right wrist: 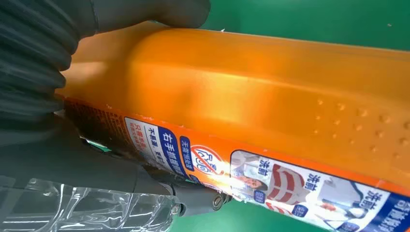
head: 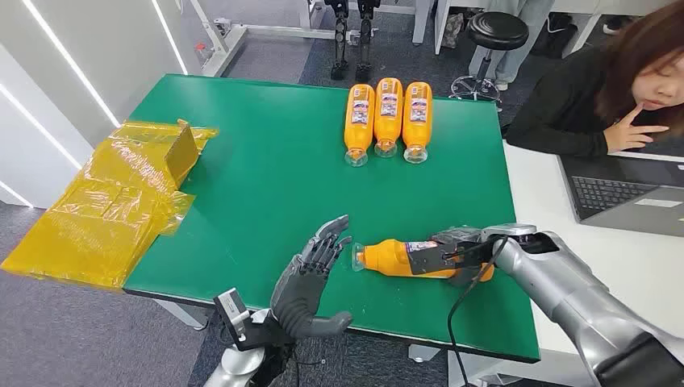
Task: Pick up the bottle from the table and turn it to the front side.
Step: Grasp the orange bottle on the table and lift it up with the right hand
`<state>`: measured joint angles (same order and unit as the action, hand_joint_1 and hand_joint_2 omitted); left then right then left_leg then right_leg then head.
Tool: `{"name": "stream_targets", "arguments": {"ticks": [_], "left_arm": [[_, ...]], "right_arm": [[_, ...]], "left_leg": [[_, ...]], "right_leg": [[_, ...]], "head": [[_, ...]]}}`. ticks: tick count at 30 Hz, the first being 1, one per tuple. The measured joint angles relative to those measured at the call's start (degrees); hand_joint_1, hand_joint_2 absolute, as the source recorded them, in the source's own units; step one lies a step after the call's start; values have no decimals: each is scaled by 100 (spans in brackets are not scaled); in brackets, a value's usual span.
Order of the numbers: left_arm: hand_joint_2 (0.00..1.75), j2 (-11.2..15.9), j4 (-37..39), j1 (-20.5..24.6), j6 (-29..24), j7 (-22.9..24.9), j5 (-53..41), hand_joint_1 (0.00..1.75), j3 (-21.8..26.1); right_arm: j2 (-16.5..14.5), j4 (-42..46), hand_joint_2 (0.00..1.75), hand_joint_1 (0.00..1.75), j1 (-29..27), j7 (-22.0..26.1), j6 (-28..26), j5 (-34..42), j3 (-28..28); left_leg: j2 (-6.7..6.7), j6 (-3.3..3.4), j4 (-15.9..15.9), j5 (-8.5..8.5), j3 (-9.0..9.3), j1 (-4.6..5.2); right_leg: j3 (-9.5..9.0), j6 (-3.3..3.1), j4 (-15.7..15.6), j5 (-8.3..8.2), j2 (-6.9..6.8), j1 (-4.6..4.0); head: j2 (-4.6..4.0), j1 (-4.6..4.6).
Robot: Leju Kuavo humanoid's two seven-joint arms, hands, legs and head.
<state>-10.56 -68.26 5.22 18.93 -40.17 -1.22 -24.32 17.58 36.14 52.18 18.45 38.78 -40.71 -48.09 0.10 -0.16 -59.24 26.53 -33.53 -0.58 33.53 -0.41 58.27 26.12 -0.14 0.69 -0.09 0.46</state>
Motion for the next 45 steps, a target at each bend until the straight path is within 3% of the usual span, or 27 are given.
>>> {"name": "stream_targets", "arguments": {"ticks": [8, 12, 15, 20, 25, 30, 33, 37, 45], "left_arm": [[175, 0, 0, 23, -8, 0, 0, 0, -3], [175, 0, 0, 21, -28, 0, -1, 0, -5], [175, 7, -1, -6, -73, 0, -12, 0, -5], [175, 54, -92, -160, -171, 0, -96, 0, -3], [175, 79, -163, -239, -221, 0, -220, 0, -3], [175, 78, -167, -243, -204, 0, -318, 0, -1], [175, 66, -164, -221, -212, 0, -347, 0, 1], [175, 23, -121, -173, -228, 0, -361, 0, 16], [175, -89, 233, 113, -280, 0, -252, 0, 70]], "right_arm": [[26, -1, 175, 175, 86, -26, -65, 51, -240], [100, 20, 175, 175, 70, -116, -465, 243, -356], [301, 184, 175, 175, -43, -343, -1195, 516, -414], [905, 1038, 175, 175, -666, -1048, -3065, 810, -228], [1350, 2165, 175, 175, -1546, -1464, -4054, 615, 493], [1527, 3419, 175, 175, -2749, -1576, -4776, 14, 1585], [1442, 4189, 175, 175, -3603, -1403, -5306, -472, 2258], [1104, 5100, 175, 175, -4630, -1094, -5903, -949, 2856], [227, 5884, 175, 175, -5768, -515, -7074, -1331, 2939]], "left_leg": [[0, 0, 0, 0, 1, 0], [-1, 0, 0, 0, 0, 0], [-8, 1, -1, 0, -5, 1], [-31, 5, -4, 0, -28, 3], [-34, 12, -3, 9, -42, 2], [-50, 10, 1, 14, -58, -1], [-52, 8, 3, 17, -64, -2], [-52, 6, 4, 22, -67, -3], [-47, 6, 6, 22, -67, -4]], "right_leg": [[0, 0, 0, 0, 1, 0], [1, 0, -1, 0, -1, 0], [2, 1, -1, -1, -10, 1], [12, 2, -1, 0, -30, 1], [31, 5, -2, 8, -32, 1], [42, 10, -1, 22, -45, -1], [46, 8, -1, 29, -48, -3], [50, 2, -1, 36, -51, -5], [54, 0, 0, 38, -47, -6]], "head": [[0, -1], [0, -1], [0, -1], [0, 0], [0, -2], [0, -2], [0, -1], [0, -2], [0, -2]]}}
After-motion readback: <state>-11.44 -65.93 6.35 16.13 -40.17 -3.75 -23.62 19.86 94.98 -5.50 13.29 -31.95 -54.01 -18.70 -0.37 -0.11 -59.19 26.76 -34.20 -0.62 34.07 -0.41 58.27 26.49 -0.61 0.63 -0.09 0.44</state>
